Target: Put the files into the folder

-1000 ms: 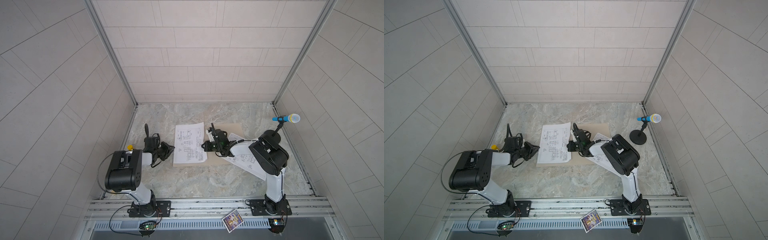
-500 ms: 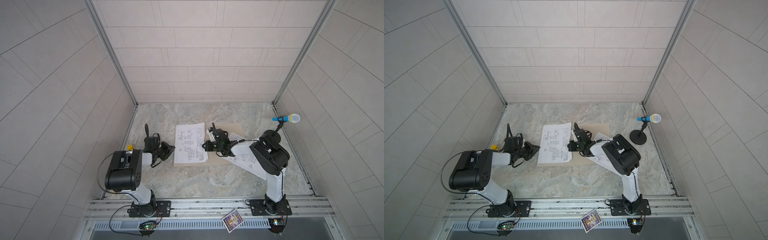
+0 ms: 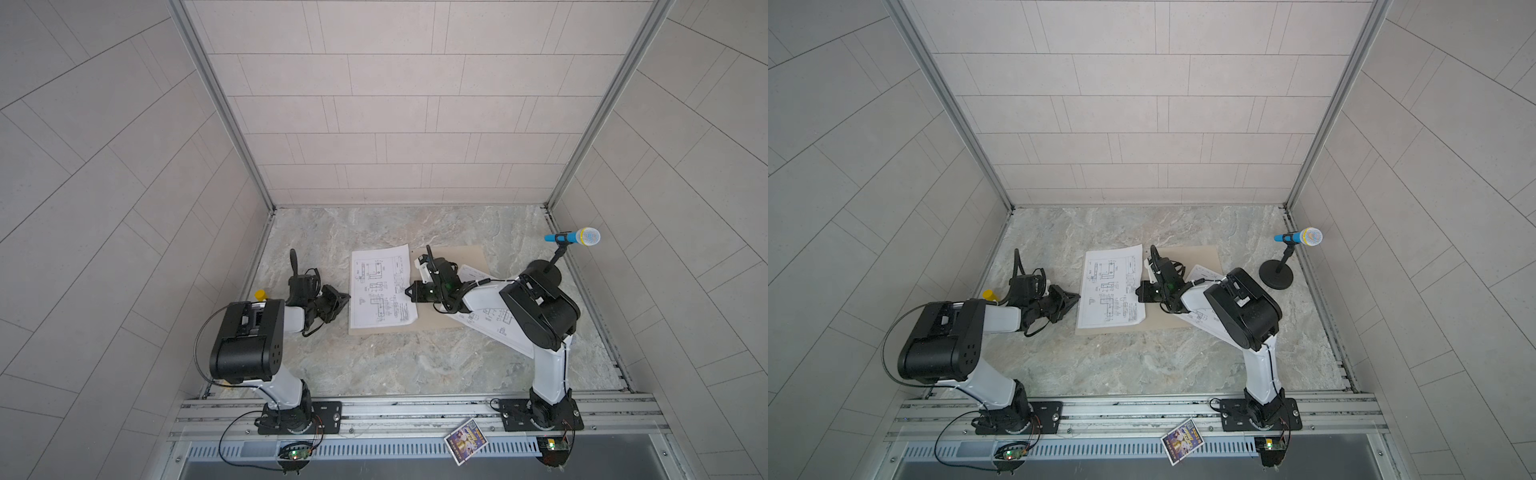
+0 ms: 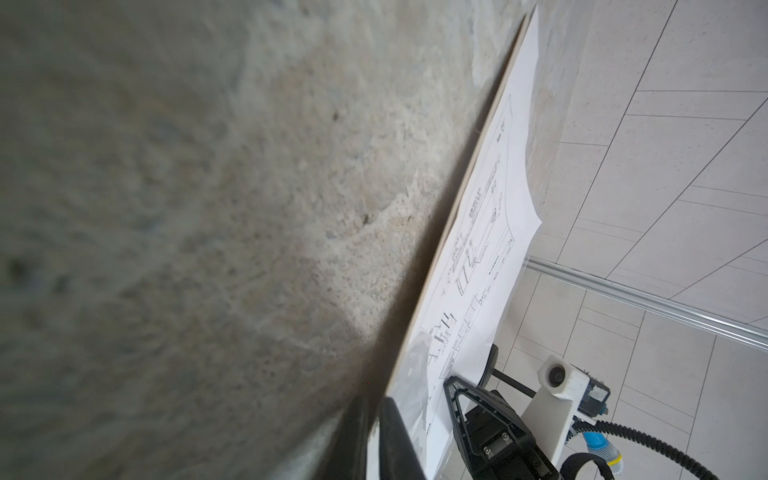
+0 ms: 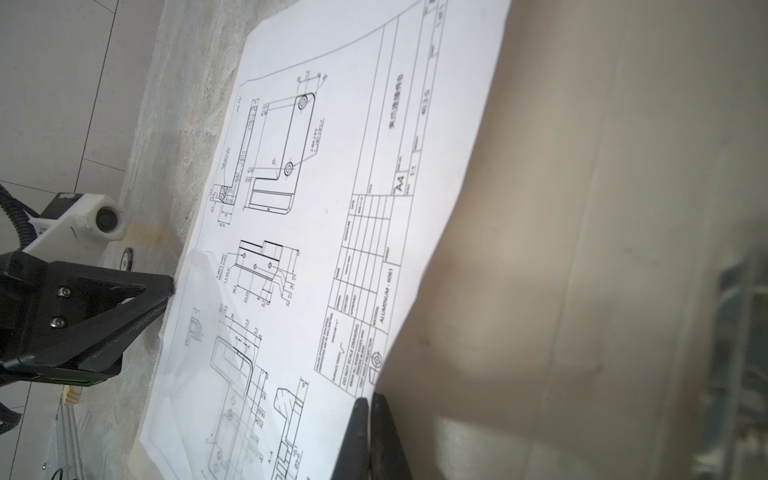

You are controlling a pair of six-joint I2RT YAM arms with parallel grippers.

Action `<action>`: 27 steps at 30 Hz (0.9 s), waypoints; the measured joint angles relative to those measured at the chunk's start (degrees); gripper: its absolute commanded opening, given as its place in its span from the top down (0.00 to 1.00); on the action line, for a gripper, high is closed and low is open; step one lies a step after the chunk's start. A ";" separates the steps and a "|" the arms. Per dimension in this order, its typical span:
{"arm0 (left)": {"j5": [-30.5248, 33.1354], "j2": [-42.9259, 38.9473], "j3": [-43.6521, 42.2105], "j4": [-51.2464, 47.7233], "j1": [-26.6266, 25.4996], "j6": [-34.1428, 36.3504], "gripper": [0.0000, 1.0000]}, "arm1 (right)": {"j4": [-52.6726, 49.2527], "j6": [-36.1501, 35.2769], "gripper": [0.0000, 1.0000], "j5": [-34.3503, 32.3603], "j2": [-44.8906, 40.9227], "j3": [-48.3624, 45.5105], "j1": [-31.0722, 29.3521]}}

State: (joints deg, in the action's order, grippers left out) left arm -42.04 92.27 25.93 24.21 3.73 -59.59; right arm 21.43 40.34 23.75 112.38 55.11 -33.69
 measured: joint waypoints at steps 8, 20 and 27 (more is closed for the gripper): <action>0.04 0.00 -0.24 0.39 0.02 0.00 0.95 | 0.02 0.20 1.00 0.09 0.00 -0.02 0.07; 0.02 0.04 -0.26 1.75 0.02 -0.26 0.98 | -0.79 -1.11 1.00 3.50 0.00 0.04 0.87; 0.02 0.66 -0.74 4.09 0.02 -1.27 0.98 | -3.52 -2.82 1.00 6.80 0.00 1.25 1.42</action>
State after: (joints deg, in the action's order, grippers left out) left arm -42.02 92.92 25.19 28.29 3.75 -60.86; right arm 17.91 37.52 30.55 112.38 56.36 -32.27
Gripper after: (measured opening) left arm 0.048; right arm 0.048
